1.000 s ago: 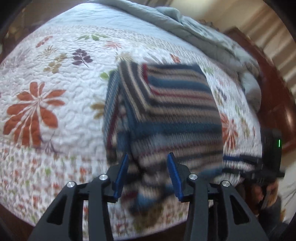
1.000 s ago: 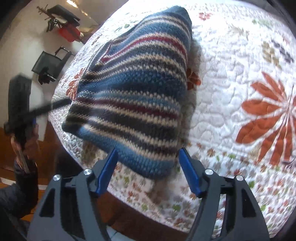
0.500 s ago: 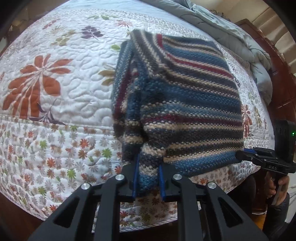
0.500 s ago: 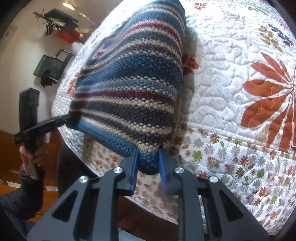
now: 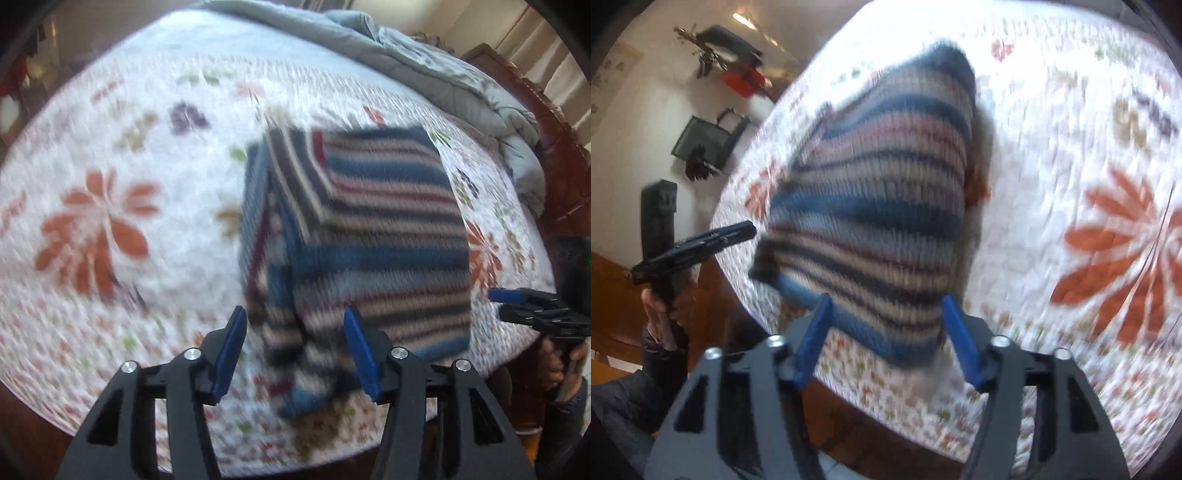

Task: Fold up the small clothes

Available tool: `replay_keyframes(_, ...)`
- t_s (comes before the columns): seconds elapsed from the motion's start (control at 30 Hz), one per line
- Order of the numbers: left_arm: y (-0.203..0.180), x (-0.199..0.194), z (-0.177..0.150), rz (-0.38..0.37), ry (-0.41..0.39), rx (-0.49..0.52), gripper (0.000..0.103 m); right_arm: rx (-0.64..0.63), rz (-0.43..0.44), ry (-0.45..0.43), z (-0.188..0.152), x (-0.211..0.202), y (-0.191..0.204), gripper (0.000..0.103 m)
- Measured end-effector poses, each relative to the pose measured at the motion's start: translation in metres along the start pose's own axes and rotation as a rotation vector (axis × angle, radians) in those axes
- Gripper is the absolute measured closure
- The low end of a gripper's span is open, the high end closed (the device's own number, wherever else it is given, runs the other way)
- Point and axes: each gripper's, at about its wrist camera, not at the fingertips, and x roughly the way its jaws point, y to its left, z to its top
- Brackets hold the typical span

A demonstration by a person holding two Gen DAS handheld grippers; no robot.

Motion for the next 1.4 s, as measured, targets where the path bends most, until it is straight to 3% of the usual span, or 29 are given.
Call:
replay_keyframes(0.17, 0.0, 0.009, 0.034, -0.003, -0.034, -0.006, 0.047, -0.027, -0.075, -0.04, 0.049, -0.005, -0.001, 0.037)
replay_keyframes(0.23, -0.004, 0.014, 0.045, -0.002, -0.046, -0.01, 0.042, -0.033, -0.097, -0.051, 0.067, -0.002, -0.004, 0.034)
replay_keyframes(0.33, -0.01, 0.028, 0.063, -0.01, -0.06, -0.015, 0.039, -0.015, -0.1, -0.069, 0.098, 0.006, -0.013, 0.033)
replay_keyframes(0.53, -0.024, 0.053, 0.099, 0.053, -0.083, 0.038, 0.04, 0.07, -0.075, -0.077, 0.157, 0.034, -0.037, 0.033)
replay_keyframes(0.67, -0.022, 0.065, 0.104, 0.058, -0.083, 0.064, 0.041, 0.08, -0.098, -0.034, 0.178, 0.062, -0.049, 0.043)
replay_keyframes(0.9, -0.016, 0.085, 0.104, 0.057, -0.061, 0.079, 0.041, 0.103, -0.088, -0.013, 0.179, 0.085, -0.069, 0.043)
replay_keyframes(1.07, -0.015, 0.09, 0.105, 0.056, -0.054, 0.083, 0.038, 0.146, -0.064, -0.015, 0.173, 0.092, -0.079, 0.037)
replay_keyframes(1.2, -0.016, 0.083, 0.104, 0.059, -0.058, 0.081, 0.04, 0.148, -0.028, -0.039, 0.166, 0.079, -0.075, 0.034)
replay_keyframes(1.4, -0.032, 0.052, 0.096, 0.078, -0.113, 0.125, 0.039, 0.074, -0.057, -0.059, 0.139, 0.047, -0.052, 0.026)
